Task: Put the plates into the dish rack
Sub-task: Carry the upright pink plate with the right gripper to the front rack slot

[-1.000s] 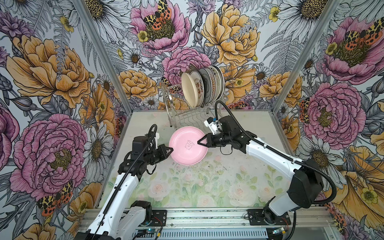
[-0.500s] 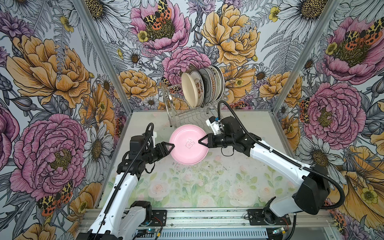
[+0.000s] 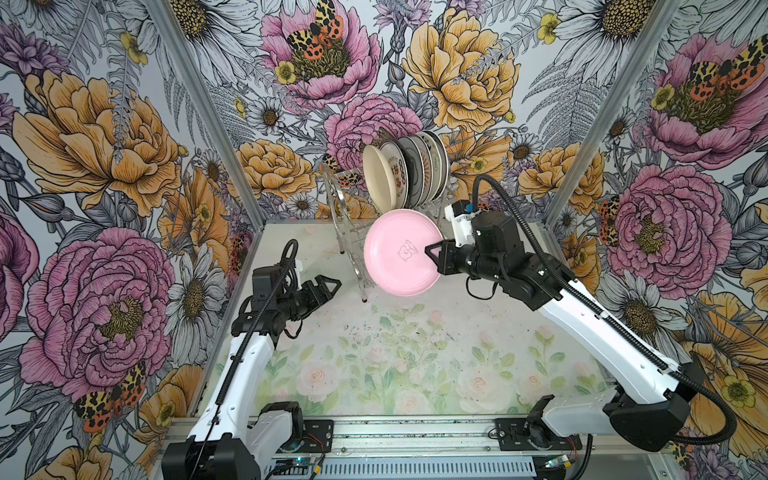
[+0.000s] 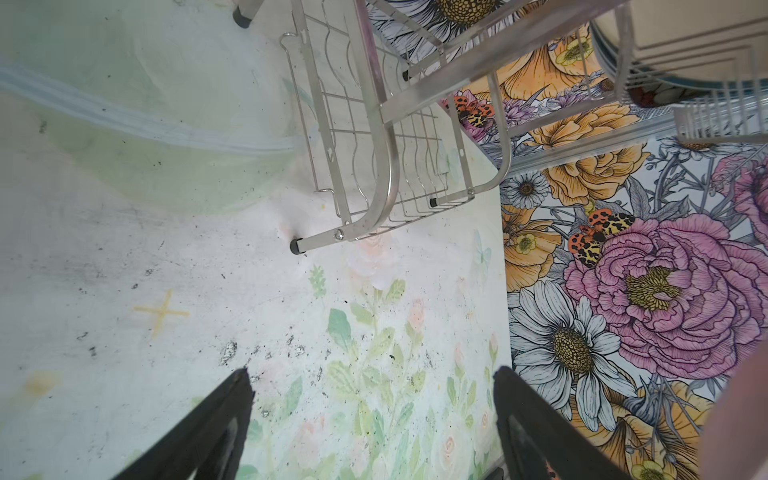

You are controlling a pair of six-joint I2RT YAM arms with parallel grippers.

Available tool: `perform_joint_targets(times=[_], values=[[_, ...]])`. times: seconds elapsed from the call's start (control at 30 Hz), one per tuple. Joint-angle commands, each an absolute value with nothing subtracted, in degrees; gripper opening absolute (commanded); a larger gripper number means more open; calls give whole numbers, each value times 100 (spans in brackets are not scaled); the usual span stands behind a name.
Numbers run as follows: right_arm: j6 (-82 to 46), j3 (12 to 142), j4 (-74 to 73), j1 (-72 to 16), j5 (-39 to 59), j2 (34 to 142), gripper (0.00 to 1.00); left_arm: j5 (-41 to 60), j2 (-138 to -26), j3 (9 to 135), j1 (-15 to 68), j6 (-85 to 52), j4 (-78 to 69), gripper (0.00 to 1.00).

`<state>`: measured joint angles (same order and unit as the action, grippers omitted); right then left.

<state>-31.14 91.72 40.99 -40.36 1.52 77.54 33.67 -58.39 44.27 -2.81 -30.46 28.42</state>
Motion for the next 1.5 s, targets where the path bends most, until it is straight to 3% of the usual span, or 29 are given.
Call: perform_joint_targets(times=[0.0, 0.47, 0.83, 1.47], values=[[-2815, 9894, 4371, -4169, -718, 7783, 0, 3182, -5913, 4594, -301, -2819, 2705, 92], [-1059, 13280, 4387, -5053, -3504, 9843, 0, 3103, -6091, 4587, -238, -2874, 2530, 97], [-41, 15916, 4310, -5235, -4570, 11941, 0, 3076, -6160, 4562, -204, -2870, 2508, 99], [633, 16184, 3187, -5143, -4860, 13058, 0, 3173, -6335, 4568, -211, -2874, 2413, 99]])
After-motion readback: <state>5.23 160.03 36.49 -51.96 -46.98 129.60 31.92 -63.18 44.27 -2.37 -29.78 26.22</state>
